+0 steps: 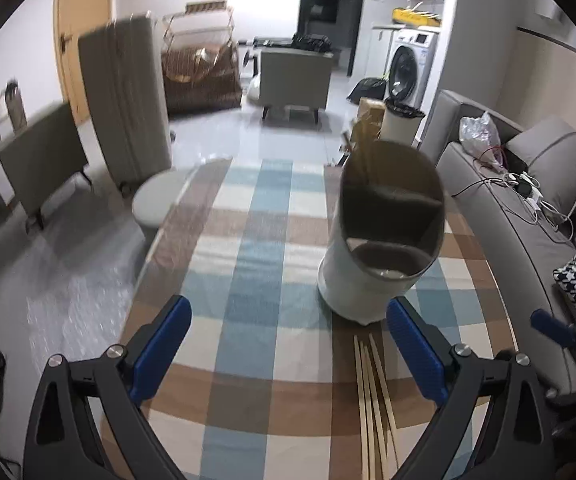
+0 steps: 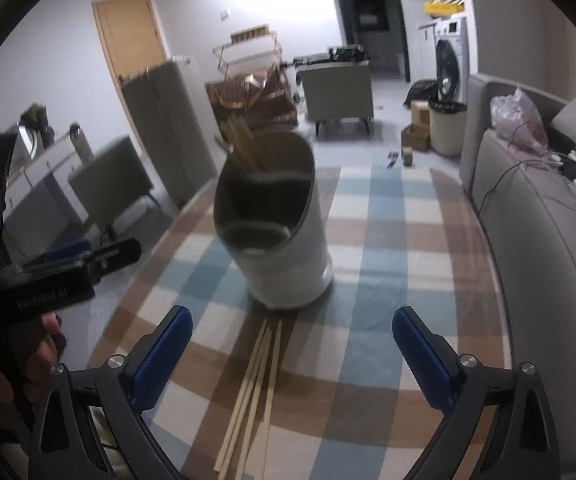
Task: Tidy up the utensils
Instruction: 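Move both open tools back down toward the chopstick pile, then lower the right tool onto the chopsticks and close on them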
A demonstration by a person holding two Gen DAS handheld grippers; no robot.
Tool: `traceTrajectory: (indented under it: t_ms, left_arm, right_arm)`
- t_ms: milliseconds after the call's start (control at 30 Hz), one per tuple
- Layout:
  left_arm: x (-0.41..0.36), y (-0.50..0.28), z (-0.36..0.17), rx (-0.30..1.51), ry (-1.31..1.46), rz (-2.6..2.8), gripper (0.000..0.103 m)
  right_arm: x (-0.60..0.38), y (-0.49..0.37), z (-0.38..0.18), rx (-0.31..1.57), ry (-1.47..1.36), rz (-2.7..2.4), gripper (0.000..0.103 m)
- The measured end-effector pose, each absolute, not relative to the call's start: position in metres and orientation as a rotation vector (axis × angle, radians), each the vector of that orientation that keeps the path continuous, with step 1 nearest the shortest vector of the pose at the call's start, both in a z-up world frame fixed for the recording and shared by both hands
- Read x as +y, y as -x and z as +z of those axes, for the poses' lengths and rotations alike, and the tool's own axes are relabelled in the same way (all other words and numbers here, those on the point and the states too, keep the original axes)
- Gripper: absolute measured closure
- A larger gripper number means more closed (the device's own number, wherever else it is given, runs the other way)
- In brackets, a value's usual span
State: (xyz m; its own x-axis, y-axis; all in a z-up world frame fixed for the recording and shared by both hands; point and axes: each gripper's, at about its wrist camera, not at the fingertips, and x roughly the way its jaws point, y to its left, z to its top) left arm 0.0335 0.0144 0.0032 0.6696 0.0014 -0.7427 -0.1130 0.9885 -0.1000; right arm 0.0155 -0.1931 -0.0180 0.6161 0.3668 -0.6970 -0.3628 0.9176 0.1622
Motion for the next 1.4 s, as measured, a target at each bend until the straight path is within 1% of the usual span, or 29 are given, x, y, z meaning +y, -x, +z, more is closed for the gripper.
traceTrajectory:
  t_ms: [33,167,200,267,333,367,500,567,700,767,833,933,1033,1067,1100,1400]
  left_arm:
    - [0.017,-0.035,0.001,0.85,0.156,0.07,0.007]
    - [0.029,-0.039,-0.001,0.881,0.2,0.116,0.007]
    - [0.032,-0.04,0.0,0.889,0.201,0.133,0.007]
    - [0.037,-0.043,-0.004,0.899,0.203,0.15,0.007]
    - [0.041,-0.044,-0.008,0.918,0.209,0.165,0.007]
    - [0.044,-0.044,-0.008,0.931,0.228,0.165,0.007]
    - [0.051,-0.047,-0.012,0.96,0.233,0.172,0.007]
    - [0.054,-0.045,-0.012,0.967,0.239,0.165,0.007]
    - [0.063,-0.047,-0.012,0.981,0.254,0.162,0.007]
    - [0.067,-0.048,-0.013,0.988,0.26,0.161,0.007]
    - [0.071,-0.048,-0.015,0.994,0.27,0.161,0.007]
    - [0.076,-0.046,-0.016,1.002,0.272,0.166,0.007]
    - [0.08,-0.049,-0.018,1.008,0.269,0.168,0.007]
    - [0.08,-0.048,-0.019,1.01,0.27,0.169,0.007]
    - [0.081,-0.048,-0.019,1.011,0.269,0.17,0.007]
    - [0.087,-0.05,-0.022,1.024,0.276,0.174,0.007]
  right_arm:
    - [-0.19,-0.017,-0.023,0.82,0.009,0.419,0.004]
    - [-0.182,-0.028,-0.04,0.898,0.023,0.419,0.017]
    - [-0.18,-0.031,-0.044,0.919,0.017,0.423,0.018]
    - [-0.176,-0.04,-0.055,0.968,0.021,0.413,0.026]
    - [-0.171,-0.046,-0.066,1.014,0.027,0.405,0.031]
    - [-0.168,-0.052,-0.074,1.052,0.03,0.402,0.033]
    - [-0.162,-0.064,-0.094,1.118,0.024,0.39,0.034]
    - [-0.157,-0.068,-0.102,1.137,0.035,0.384,0.039]
    - [-0.147,-0.075,-0.116,1.167,0.09,0.364,0.042]
    - [-0.143,-0.078,-0.123,1.184,0.1,0.365,0.052]
    - [-0.139,-0.081,-0.129,1.202,0.1,0.368,0.058]
    - [-0.132,-0.083,-0.131,1.203,0.132,0.371,0.066]
    - [-0.127,-0.083,-0.13,1.188,0.174,0.363,0.068]
    - [-0.125,-0.084,-0.131,1.194,0.187,0.358,0.073]
    - [-0.124,-0.084,-0.132,1.201,0.188,0.36,0.075]
    - [-0.106,-0.084,-0.134,1.177,0.288,0.354,0.076]
